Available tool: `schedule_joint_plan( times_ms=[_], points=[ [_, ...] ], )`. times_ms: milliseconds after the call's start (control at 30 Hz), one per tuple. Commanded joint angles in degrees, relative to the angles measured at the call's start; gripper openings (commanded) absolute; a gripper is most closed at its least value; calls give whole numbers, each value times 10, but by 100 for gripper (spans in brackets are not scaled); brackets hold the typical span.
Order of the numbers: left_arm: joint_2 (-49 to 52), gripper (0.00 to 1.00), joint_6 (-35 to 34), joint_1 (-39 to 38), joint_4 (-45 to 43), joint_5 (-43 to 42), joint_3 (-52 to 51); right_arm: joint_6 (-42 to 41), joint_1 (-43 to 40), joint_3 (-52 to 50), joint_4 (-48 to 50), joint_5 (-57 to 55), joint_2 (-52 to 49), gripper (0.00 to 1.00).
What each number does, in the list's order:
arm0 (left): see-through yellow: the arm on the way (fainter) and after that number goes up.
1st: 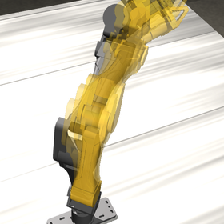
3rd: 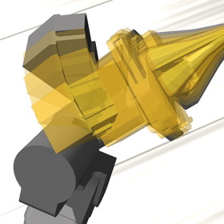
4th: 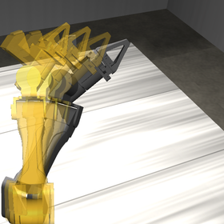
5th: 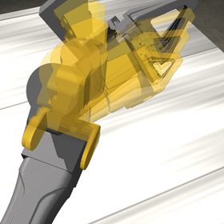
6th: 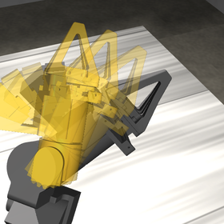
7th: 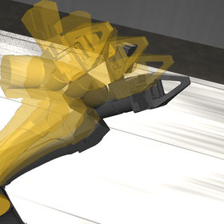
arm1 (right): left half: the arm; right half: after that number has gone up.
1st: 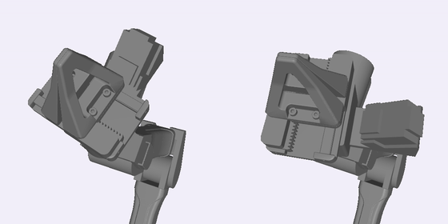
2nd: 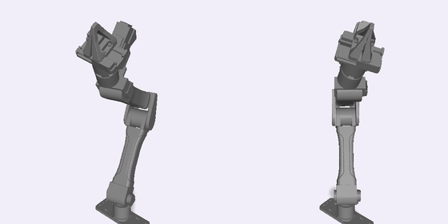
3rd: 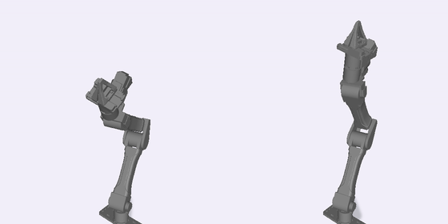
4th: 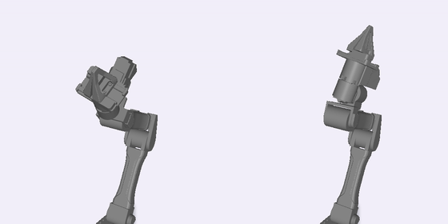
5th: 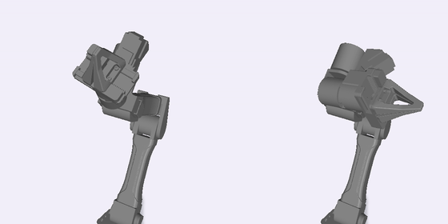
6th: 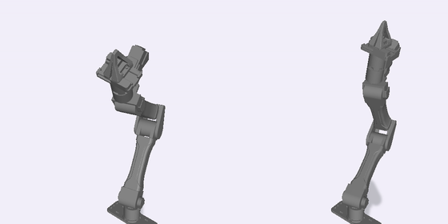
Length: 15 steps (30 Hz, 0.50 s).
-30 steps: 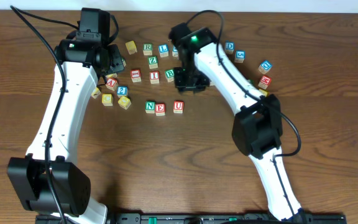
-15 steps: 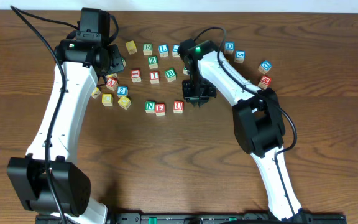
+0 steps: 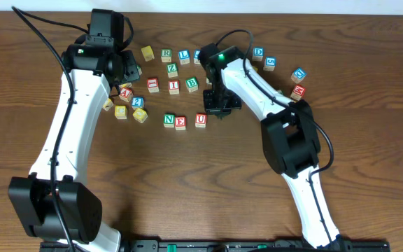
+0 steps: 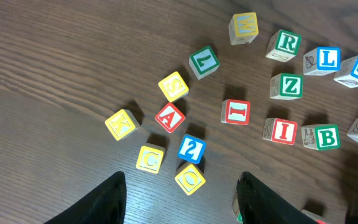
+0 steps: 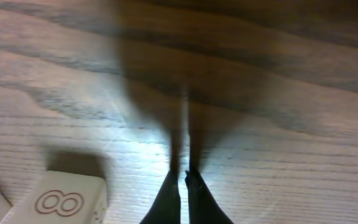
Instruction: Spell out NEURIPS
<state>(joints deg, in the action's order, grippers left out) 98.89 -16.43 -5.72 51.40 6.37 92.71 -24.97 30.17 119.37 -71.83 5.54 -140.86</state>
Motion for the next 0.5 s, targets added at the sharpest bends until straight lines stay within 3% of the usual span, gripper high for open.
schedule_joint_plan(
  times_ms=[0,467],
  points=[
    [0,56,7,2,2,7,9,4,18,-11,6,4,7,2],
    [0,56,7,2,3,7,9,4,49,-11,20,4,7,3]
  ],
)
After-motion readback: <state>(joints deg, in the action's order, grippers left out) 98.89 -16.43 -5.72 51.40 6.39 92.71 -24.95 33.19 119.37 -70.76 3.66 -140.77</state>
